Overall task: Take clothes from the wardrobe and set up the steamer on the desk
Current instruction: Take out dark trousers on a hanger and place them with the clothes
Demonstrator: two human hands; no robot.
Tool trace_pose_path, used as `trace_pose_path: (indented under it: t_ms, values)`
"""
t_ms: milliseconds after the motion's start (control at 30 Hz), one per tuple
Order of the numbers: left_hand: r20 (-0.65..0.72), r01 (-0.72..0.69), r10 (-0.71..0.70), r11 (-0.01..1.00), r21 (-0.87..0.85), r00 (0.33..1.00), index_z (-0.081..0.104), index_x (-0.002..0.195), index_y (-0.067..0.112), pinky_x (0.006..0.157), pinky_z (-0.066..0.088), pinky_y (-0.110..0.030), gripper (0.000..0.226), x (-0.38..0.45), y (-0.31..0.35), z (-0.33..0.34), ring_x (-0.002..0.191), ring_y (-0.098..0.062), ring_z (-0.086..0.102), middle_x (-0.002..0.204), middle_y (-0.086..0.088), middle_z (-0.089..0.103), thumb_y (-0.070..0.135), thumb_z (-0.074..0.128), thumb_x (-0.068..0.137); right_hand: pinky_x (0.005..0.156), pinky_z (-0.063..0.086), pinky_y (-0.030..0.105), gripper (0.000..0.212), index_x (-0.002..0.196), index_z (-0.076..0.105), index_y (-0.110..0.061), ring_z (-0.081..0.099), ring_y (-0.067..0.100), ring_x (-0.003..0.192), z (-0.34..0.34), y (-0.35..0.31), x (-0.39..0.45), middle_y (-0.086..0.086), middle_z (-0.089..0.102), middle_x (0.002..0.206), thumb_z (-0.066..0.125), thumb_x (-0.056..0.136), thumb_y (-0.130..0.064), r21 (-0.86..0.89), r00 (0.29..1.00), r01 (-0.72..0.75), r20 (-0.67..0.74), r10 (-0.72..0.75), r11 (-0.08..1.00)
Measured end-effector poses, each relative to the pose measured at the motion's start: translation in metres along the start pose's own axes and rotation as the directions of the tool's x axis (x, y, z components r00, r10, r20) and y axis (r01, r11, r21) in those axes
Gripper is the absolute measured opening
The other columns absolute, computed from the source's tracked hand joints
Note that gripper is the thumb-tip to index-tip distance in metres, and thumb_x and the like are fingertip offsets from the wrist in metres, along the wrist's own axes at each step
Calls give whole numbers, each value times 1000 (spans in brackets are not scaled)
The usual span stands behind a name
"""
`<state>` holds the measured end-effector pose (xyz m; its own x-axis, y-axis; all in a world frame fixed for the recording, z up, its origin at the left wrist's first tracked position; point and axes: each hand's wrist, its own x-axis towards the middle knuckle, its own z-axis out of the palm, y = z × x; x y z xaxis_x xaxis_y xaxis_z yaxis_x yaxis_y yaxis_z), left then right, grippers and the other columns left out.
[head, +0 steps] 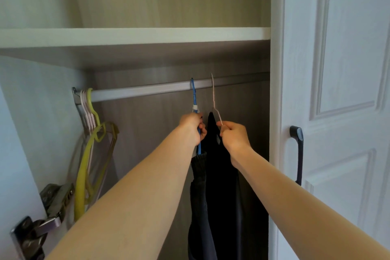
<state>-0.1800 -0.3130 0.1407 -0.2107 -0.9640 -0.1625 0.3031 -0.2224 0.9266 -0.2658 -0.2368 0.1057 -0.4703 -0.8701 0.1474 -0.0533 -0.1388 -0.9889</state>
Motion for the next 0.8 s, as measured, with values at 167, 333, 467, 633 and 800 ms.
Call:
trace_pose_path:
  t_ms: [167, 333, 467, 633, 800]
  values:
    - [-5, -57, 57, 998, -28, 998, 50, 81, 14, 36, 25, -16, 22, -3, 9, 0, 28, -6, 29, 59, 3, 35, 13, 39, 100, 104, 44, 42, 34, 126, 59, -20, 52, 23, 120, -4, -15, -4, 4, 57, 129, 36, 102, -14, -46, 999, 47, 8, -47, 998]
    - [-19, -76, 74, 993, -86, 997, 49, 78, 14, 39, 25, -18, 27, -17, 16, -1, 32, -8, 28, 59, 3, 34, 12, 34, 100, 91, 48, 31, 33, 125, 60, -21, 55, 19, 109, -9, -22, -18, 4, 58, 124, 37, 102, -14, -88, 997, 65, 35, -62, 994]
    - [-13, -54, 52, 979, -194, 999, 41, 67, 16, 32, 18, -9, 35, -24, 20, -4, 22, -8, 23, 44, 4, 32, 12, 31, 100, 60, 45, 18, 33, 125, 60, -20, 58, 12, 84, -16, -23, -30, -1, 61, 104, 38, 102, -13, -83, 996, 87, 10, -86, 993]
    - [-10, -62, 61, 980, -190, 998, 35, 65, 16, 28, 14, -12, 36, -34, 36, -5, 23, -8, 19, 59, 4, 25, 12, 29, 101, 85, 52, 32, 31, 123, 61, -19, 57, 16, 91, -22, -30, -40, -5, 58, 85, 38, 102, -13, -86, 997, 76, 3, -76, 993]
    - [-11, -65, 64, 992, -105, 998, 42, 69, 15, 29, 17, -12, 33, -49, 35, -1, 24, -7, 23, 58, 4, 31, 13, 32, 100, 59, 44, 16, 30, 121, 62, -18, 53, 10, 68, -27, -37, -49, -3, 59, 86, 39, 102, -13, -133, 996, 86, 1, -87, 987]
